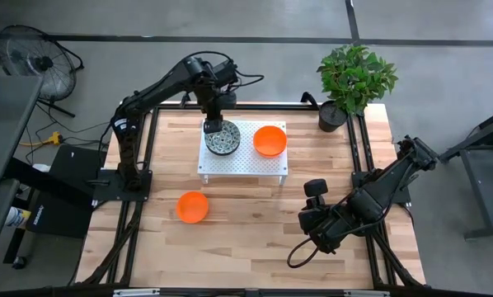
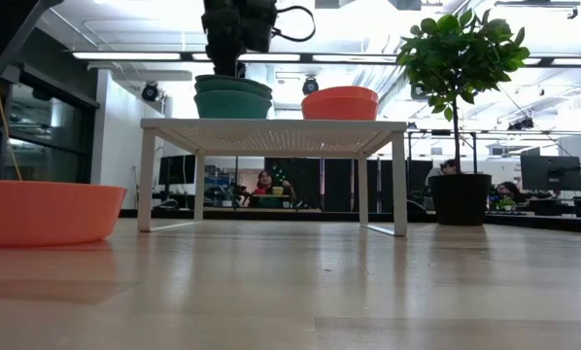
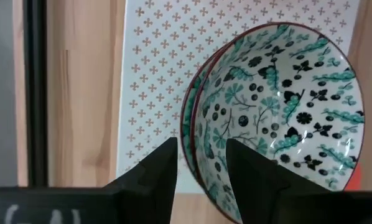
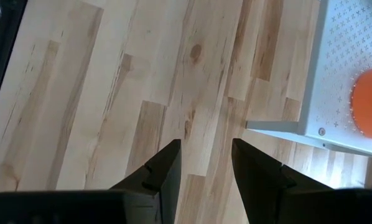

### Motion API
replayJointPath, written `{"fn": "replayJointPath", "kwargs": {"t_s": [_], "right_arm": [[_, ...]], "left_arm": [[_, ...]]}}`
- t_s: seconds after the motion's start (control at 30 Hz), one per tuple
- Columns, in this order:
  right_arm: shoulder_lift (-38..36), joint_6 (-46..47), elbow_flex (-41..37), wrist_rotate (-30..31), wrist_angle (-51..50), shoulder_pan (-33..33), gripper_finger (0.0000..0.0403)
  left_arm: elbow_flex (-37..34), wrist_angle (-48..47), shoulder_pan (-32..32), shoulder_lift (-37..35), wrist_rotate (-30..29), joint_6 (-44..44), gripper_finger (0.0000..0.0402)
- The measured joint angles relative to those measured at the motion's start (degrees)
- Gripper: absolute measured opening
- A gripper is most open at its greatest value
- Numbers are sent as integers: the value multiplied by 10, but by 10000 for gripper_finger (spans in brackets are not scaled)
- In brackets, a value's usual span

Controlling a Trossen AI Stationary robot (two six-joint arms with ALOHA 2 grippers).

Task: Pick & Place Mini bowls
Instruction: Stack the green and white patterned bowl on top of the green and white patterned bowl on the shelf

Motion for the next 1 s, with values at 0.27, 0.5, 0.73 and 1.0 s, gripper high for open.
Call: {"fn": "replayJointPath", "kwargs": {"t_s": [0.27, 0.5, 0.73, 1.0], "right_arm": [[0, 1, 0, -2, 0, 0, 130], [0, 1, 0, -2, 0, 0, 130], [0, 0, 0, -3, 0, 0, 130], [0, 0, 0, -2, 0, 0, 130]], "left_arm": [[0, 0, 0, 0, -31, 17, 133], [0, 0, 0, 0, -55, 18, 133], [0, 0, 0, -7, -56, 20, 133], [65, 0, 0, -10, -55, 28, 133]]}}
